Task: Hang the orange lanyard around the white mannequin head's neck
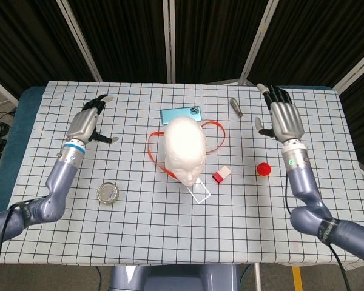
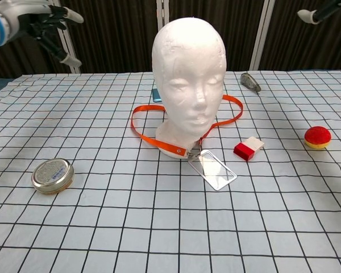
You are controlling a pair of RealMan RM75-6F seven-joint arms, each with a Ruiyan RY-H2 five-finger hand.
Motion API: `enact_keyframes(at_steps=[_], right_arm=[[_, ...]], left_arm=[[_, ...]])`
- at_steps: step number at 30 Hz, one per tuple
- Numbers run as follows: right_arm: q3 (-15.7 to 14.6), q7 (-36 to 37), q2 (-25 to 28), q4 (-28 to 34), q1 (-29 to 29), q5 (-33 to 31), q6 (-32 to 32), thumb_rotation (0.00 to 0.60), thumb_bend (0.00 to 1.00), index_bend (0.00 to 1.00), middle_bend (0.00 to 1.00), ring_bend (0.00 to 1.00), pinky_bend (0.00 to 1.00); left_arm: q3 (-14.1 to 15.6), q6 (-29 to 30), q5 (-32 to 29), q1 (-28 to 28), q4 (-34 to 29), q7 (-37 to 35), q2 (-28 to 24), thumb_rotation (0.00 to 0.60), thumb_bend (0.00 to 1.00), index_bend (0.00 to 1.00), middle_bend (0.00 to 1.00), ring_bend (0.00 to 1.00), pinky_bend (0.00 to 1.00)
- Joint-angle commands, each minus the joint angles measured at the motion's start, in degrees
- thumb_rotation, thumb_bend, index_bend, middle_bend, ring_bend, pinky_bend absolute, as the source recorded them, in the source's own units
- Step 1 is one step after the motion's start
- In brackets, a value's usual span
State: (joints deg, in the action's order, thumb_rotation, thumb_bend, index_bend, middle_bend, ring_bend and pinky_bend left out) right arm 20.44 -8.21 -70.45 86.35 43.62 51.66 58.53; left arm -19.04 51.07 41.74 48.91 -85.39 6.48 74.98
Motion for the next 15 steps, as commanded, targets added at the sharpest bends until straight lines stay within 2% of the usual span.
enact_keyframes(at_steps=[1,8,12,15], right_arm=[[-5.4,4.1,5.3,5.5,-6.1,8.3,2.2,0.600,0.56,0.11,0.00,0.00,0.00],[-13.9,5.0,5.9,5.1,-10.4,21.5,3.2,0.600,0.74,0.06,0.00,0.00,0.00],[-17.7,7.0,5.1,4.9,-11.2,27.9,2.1,0.600,0.83,0.06,0.00,0.00,0.00],[-19.1,7.8,4.4,4.9,-11.0,30.9,1.3,0.600,0.91,0.06,0.00,0.00,0.00]], left_arm=[[4.9,8.5,7.6,-6.5,-5.7,1.5,-4.6,0.600,0.00,0.00,0.00,0.00,0.00],[11.3,22.1,15.5,-15.4,-10.7,6.2,-6.6,0.600,0.00,0.00,0.00,0.00,0.00],[14.1,26.9,17.8,-19.7,-14.6,9.0,-7.5,0.600,0.00,0.00,0.00,0.00,0.00],[15.3,28.3,18.2,-21.4,-16.6,10.6,-8.2,0.600,0.00,0.00,0.00,0.00,0.00]])
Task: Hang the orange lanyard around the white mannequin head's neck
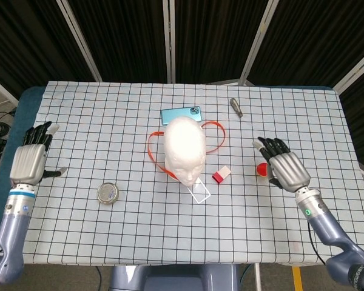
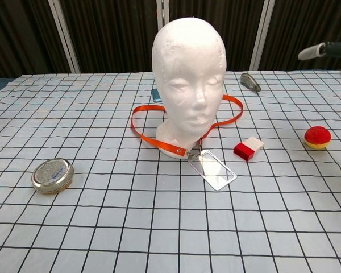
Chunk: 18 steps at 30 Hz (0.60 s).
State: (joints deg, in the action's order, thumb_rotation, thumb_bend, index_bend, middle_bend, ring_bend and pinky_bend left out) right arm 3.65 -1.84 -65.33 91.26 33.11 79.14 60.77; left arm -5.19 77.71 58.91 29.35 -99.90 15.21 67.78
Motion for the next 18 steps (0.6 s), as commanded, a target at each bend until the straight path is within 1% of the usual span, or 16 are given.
enact_keyframes(at_steps=[1,3,5,8,11,18], right_arm=[[-2.8,1.9,-1.1,0.0,-0.3,4.6,-1.4,0.600,0.93,0.07,0.00,0.00,0.00],[-3.6,2.9,-1.7,0.0,0.3,6.4,-2.5,0.600,0.98,0.09,0.01,0.00,0.00],[-3.9,3.7,-2.7,-0.2,0.9,7.3,-3.6,0.600,1.00,0.10,0.03,0.00,0.00],[-4.1,4.1,-6.4,-1.3,2.8,8.2,-6.8,0.600,1.00,0.12,0.05,0.00,0.00],[-3.5,4.1,-9.7,-2.5,4.4,7.8,-9.3,0.600,1.00,0.14,0.06,0.00,0.00],[-1.9,3.3,-16.1,-4.6,8.0,5.4,-15.0,0.600,1.00,0.14,0.06,0.00,0.00]], left_arm=[[1.9,2.2,1.1,-2.6,-2.9,2.4,-1.2,0.600,0.00,0.00,0.00,0.00,0.00],[2.4,3.3,1.3,-3.7,-4.0,3.2,-1.5,0.600,0.00,0.00,0.00,0.00,0.00],[2.9,4.3,1.6,-4.8,-4.9,3.8,-1.6,0.600,0.00,0.00,0.00,0.00,0.00],[3.5,5.5,2.7,-6.5,-5.9,4.2,-1.3,0.600,0.00,0.00,0.00,0.00,0.00],[3.7,5.6,3.8,-7.1,-6.1,5.0,-1.3,0.600,0.00,0.00,0.00,0.00,0.00],[3.2,4.4,4.7,-7.8,-5.3,5.2,-1.4,0.600,0.00,0.00,0.00,0.00,0.00]])
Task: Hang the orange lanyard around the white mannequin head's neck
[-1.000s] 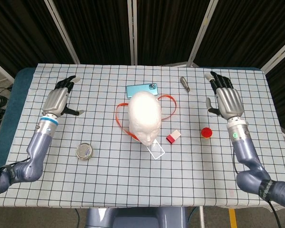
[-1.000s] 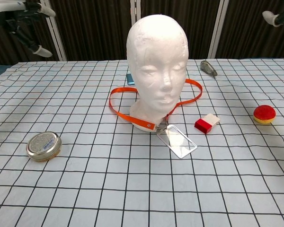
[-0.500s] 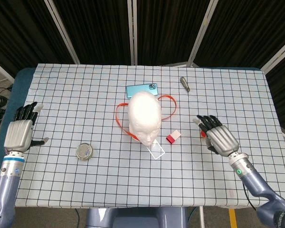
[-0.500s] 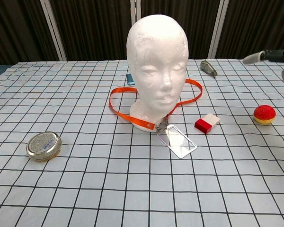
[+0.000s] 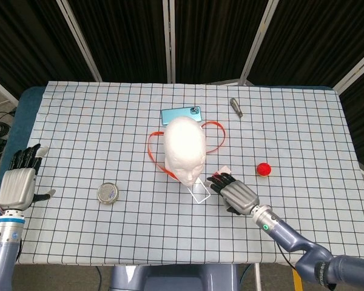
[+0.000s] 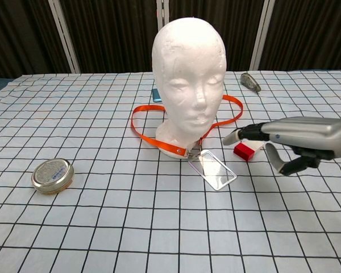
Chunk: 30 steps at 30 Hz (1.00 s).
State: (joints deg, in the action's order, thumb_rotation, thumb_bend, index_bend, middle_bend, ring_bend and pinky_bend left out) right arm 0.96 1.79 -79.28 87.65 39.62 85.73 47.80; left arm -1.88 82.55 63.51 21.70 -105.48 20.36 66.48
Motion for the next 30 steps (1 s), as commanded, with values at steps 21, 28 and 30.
enact_keyframes(at_steps=[21,28,30], right_arm=[[1.1,-6.1,-9.6,-5.0,3.9,-8.1,-6.9,0.600,1.00,0.18,0.18,0.08,0.12],[-0.9,-5.2,-6.2,-1.0,3.3,-7.0,-7.3,0.600,1.00,0.22,0.22,0.15,0.19],[-1.7,-4.5,-4.9,0.7,3.1,-5.9,-7.2,0.600,1.00,0.22,0.23,0.15,0.19]], left_arm=[[-2.5,-4.2,1.0,-1.6,2.2,-4.3,-1.6,0.600,0.00,0.00,0.00,0.00,0.00],[-2.8,-4.9,1.5,-2.0,2.1,-4.0,-1.5,0.600,0.00,0.00,0.00,0.00,0.00],[-2.9,-5.1,1.5,-2.1,2.1,-3.8,-1.4,0.600,0.00,0.00,0.00,0.00,0.00]])
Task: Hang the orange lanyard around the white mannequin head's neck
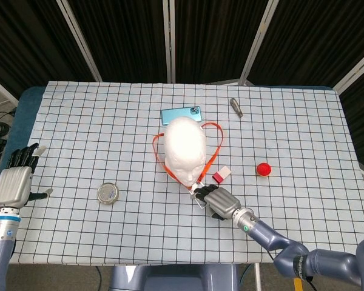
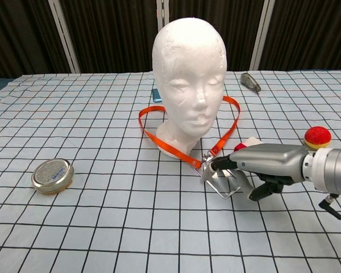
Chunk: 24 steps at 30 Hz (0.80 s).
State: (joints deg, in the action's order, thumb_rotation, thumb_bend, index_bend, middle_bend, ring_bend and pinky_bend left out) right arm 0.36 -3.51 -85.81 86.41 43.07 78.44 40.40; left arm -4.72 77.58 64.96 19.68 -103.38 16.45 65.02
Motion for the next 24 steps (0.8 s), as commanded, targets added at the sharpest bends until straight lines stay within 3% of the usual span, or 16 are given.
enact_keyframes(at_steps=[1,24], right_arm=[[-1.5,1.1,2.3,2.8,-0.4,1.9,0.2,0.600,1.00,0.22,0.23,0.15,0.20],[-9.0,3.0,11.7,16.7,-0.1,9.7,-2.8,0.600,1.00,0.24,0.24,0.16,0.21]], left_arm=[[-0.1,-0.2,0.0,-0.1,0.0,0.2,0.1,0.600,0.00,0.00,0.00,0.00,0.00],[-0.8,-1.3,0.5,-0.7,-0.1,2.0,0.8,0.600,0.00,0.00,0.00,0.00,0.00]])
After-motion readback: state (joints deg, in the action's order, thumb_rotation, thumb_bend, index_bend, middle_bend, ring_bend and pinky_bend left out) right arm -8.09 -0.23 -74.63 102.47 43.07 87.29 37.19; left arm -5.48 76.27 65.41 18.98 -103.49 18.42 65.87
